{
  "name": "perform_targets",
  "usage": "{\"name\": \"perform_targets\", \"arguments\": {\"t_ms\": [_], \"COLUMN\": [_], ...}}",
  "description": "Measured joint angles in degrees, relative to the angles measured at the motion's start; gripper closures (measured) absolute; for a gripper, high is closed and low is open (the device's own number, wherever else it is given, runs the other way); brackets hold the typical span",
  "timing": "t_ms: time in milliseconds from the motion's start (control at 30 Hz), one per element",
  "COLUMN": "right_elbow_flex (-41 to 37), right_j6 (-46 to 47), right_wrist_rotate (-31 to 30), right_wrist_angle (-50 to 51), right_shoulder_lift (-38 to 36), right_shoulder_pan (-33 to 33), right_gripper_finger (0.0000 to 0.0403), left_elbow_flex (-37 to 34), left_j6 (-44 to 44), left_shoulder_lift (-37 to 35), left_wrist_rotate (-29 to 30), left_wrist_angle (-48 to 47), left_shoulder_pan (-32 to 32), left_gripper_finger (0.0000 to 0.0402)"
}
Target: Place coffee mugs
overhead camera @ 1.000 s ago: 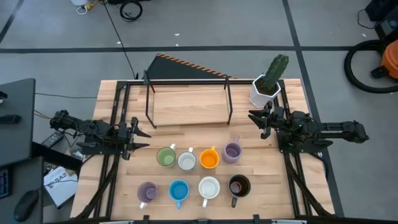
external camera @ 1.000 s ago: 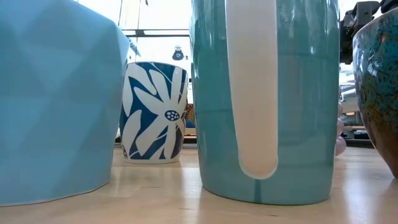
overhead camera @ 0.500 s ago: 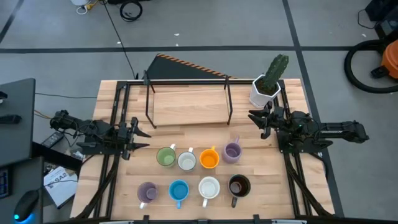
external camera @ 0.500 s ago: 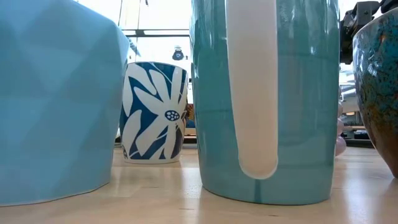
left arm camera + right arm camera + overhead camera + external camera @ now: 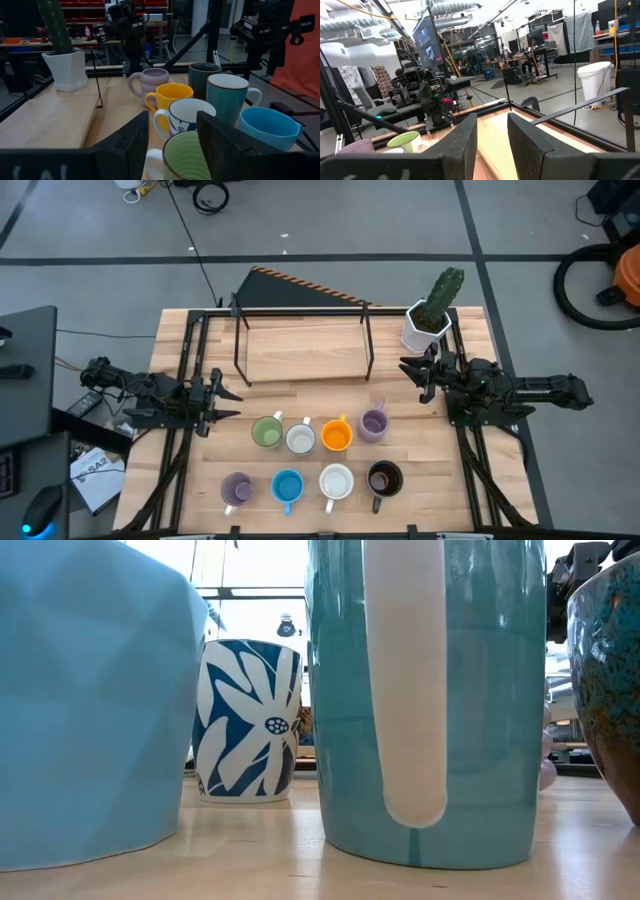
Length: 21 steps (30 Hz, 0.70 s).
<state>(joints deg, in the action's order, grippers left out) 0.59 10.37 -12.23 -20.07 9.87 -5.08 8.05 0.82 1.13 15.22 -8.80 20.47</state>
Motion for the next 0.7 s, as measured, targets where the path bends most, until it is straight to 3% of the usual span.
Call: {"name": "perform_targets", "arguments": {"t_ms": [300, 700], "right_elbow_flex": [-0.01, 0.00], "right_j6": [0.00, -0.02], "right_wrist_rotate": [-0.01, -0.07], "right_wrist_angle": [0.00, -4.41], "right_shoulder_lift": [0.00, 0.02], "right_shoulder_pan": [0.01, 0.02], "right_gripper_finger": [0.0289, 0.0289], "left_elbow_flex": [0.02, 0.01], "left_j6": [-0.02, 3.03], "left_shoulder_lift": [-0.02, 0.00], "left_wrist_rotate": [0.00, 0.62], "left_wrist_angle": [0.57, 12.06], "left_shoulder_pan": [0.01, -0.01], "left_gripper_finger": [0.0230, 0.0230]}}
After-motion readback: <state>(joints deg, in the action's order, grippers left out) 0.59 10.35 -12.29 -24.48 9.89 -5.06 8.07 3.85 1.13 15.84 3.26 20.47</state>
